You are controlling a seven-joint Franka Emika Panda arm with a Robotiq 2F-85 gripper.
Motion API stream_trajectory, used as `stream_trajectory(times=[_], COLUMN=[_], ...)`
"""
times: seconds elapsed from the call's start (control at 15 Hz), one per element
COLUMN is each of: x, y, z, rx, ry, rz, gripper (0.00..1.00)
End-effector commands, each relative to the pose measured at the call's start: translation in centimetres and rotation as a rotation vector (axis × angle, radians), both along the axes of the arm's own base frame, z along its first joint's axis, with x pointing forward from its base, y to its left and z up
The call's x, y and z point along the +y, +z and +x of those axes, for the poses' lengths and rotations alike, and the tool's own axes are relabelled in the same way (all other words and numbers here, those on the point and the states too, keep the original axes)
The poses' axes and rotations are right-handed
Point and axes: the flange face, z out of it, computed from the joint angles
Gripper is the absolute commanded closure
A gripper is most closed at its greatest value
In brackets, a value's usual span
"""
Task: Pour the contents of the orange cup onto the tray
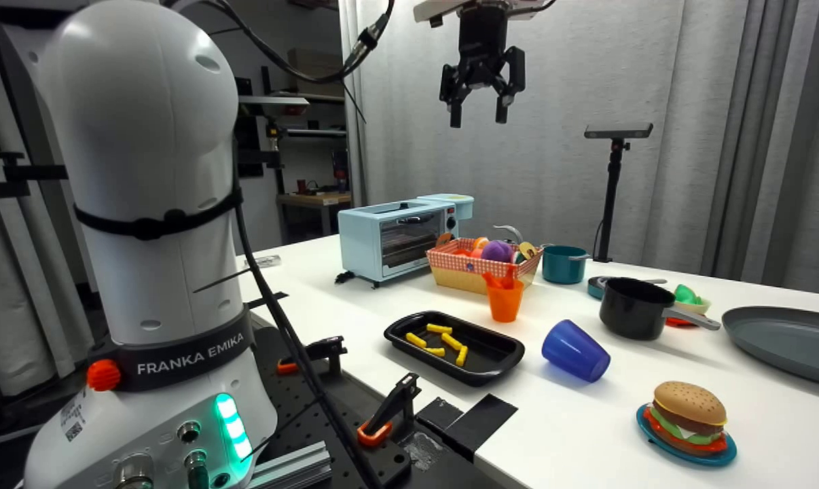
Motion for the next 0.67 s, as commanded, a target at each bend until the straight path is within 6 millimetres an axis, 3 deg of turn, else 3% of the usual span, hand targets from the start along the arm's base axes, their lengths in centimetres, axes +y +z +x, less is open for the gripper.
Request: stream_trajectory(times=[0.0, 0.27, 0.6], x=[0.7, 0.7, 0.4], y=[-1.7, -3.5, -3.7], z=[0.8, 1.2, 1.3], rx=[-0.047, -0.065, -0.042], ry=[-0.004, 0.016, 0.019], rz=[-0.030, -0.051, -0.026], gripper=[0.00, 0.00, 0.00])
